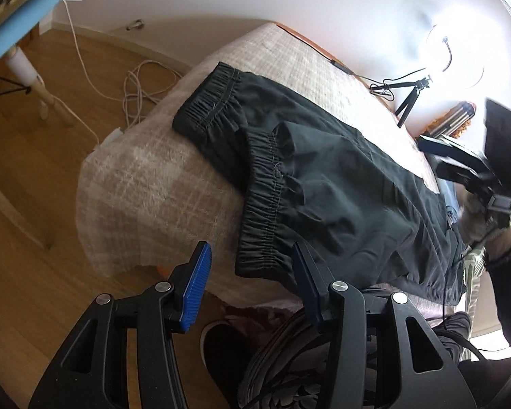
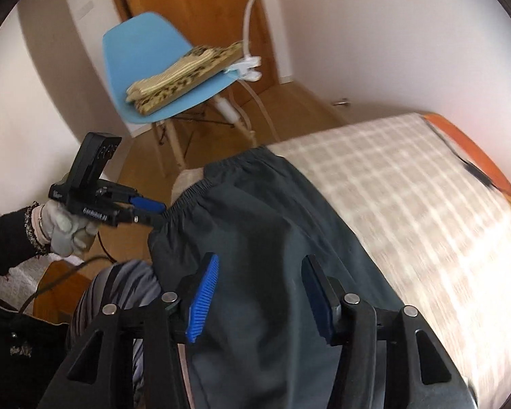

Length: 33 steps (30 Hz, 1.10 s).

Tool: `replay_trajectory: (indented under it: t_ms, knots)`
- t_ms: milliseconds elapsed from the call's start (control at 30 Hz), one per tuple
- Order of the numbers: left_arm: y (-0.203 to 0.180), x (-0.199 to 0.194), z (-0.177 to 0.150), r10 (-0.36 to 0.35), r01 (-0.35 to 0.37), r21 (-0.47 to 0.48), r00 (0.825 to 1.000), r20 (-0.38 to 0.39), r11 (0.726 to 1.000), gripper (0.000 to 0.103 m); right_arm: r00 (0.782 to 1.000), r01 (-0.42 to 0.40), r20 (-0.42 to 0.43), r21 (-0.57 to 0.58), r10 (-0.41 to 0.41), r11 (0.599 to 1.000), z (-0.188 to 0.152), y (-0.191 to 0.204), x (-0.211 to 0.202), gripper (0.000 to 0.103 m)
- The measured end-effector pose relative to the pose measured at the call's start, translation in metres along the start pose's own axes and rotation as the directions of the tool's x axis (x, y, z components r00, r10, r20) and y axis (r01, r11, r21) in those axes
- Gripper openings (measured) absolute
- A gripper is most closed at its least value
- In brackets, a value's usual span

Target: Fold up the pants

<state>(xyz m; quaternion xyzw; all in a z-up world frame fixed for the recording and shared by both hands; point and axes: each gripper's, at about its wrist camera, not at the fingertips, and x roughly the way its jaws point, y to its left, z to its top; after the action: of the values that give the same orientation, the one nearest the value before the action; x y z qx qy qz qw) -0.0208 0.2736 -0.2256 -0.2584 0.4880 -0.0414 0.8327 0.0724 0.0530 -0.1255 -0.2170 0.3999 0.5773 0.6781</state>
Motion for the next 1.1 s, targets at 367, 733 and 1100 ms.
replay_trajectory:
  t_ms: [367, 733, 1100]
  knots:
    - [0.005, 0.004, 0.0, -0.057, 0.057, -0.049, 0.998, 0.009, 0.997, 0.048, 0.987, -0.099, -0.133, -0.062, 0.09, 0.993, 0.057, 0.006, 0.12, 0.066]
    - [-0.009, 0.003, 0.004, -0.019, 0.019, 0.018, 0.999, 0.032, 1.0, 0.019, 0.973, -0.117, -0.209, -0.101, 0.094, 0.988, 0.047, 0.019, 0.151, 0.006]
    - [-0.006, -0.011, 0.039, 0.029, -0.036, 0.051, 0.99, 0.136, 0.998, 0.006, 0.999, 0.0, -0.033, -0.071, -0.002, 0.997, 0.067, 0.011, 0.11, 0.0]
